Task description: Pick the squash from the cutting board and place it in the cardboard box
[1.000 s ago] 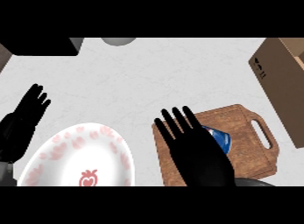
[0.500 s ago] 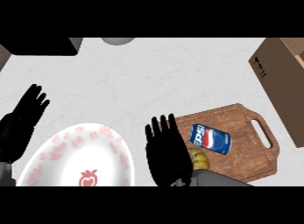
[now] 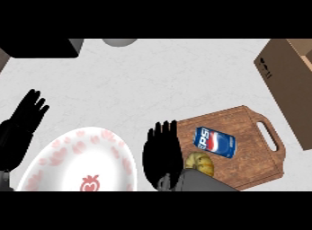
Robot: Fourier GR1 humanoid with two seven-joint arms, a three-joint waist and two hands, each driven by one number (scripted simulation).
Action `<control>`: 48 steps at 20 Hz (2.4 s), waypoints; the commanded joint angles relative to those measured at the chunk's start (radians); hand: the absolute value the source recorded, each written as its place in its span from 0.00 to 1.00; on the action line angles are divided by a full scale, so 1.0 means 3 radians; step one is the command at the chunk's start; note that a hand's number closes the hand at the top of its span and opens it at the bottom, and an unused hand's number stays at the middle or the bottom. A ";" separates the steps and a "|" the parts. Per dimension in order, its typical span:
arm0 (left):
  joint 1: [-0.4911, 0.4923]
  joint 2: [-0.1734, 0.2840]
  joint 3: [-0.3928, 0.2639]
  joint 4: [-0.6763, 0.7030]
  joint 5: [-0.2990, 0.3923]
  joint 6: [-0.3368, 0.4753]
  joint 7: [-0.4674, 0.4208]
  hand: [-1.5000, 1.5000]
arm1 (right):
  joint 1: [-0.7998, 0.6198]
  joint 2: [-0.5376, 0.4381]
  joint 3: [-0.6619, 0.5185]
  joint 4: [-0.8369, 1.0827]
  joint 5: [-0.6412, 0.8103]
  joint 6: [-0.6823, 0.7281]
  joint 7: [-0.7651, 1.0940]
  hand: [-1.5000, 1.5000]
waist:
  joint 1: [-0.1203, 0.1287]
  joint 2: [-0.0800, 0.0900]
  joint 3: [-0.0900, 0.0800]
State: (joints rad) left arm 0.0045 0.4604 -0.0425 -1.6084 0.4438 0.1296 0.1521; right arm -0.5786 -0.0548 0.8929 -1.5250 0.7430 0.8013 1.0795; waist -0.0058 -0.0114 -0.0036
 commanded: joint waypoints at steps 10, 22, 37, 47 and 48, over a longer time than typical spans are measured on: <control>0.0104 -0.0119 -0.0020 -0.0101 -0.0047 -0.0002 -0.0021 0.50 | 0.0314 0.0177 -0.0051 -0.0180 0.0161 0.0647 0.0952 0.00 | 0.0018 0.0005 0.0007; -0.0093 -0.0050 0.0111 -0.0081 -0.0052 -0.0064 0.0146 0.50 | 0.0266 0.0179 0.0016 0.0073 0.0243 0.0720 0.0864 0.00 | 0.0035 0.0024 0.0008; -0.0163 -0.0074 0.0278 0.0314 -0.0112 -0.0294 -0.0057 0.50 | 0.0282 0.0180 0.0029 0.0205 0.0273 0.0737 0.1007 0.00 | 0.0021 0.0039 0.0005; -0.0264 -0.0221 0.0181 0.0000 -0.0243 -0.0117 0.0268 0.50 | 0.0384 0.0180 -0.0018 0.0241 0.0271 0.0828 0.1002 0.00 | 0.0040 0.0034 0.0011; -0.0224 -0.0210 0.0246 0.0012 -0.0163 -0.0198 0.0203 0.50 | 0.0608 0.0180 0.0000 0.0249 0.0603 0.0796 0.0882 0.00 | 0.0012 0.0031 0.0011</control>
State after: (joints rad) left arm -0.0404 0.4009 0.0161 -1.6067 0.3874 0.0788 0.2007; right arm -0.4491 -0.0166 0.8806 -1.4528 0.8864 1.0309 1.1966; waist 0.0035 -0.0016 -0.0006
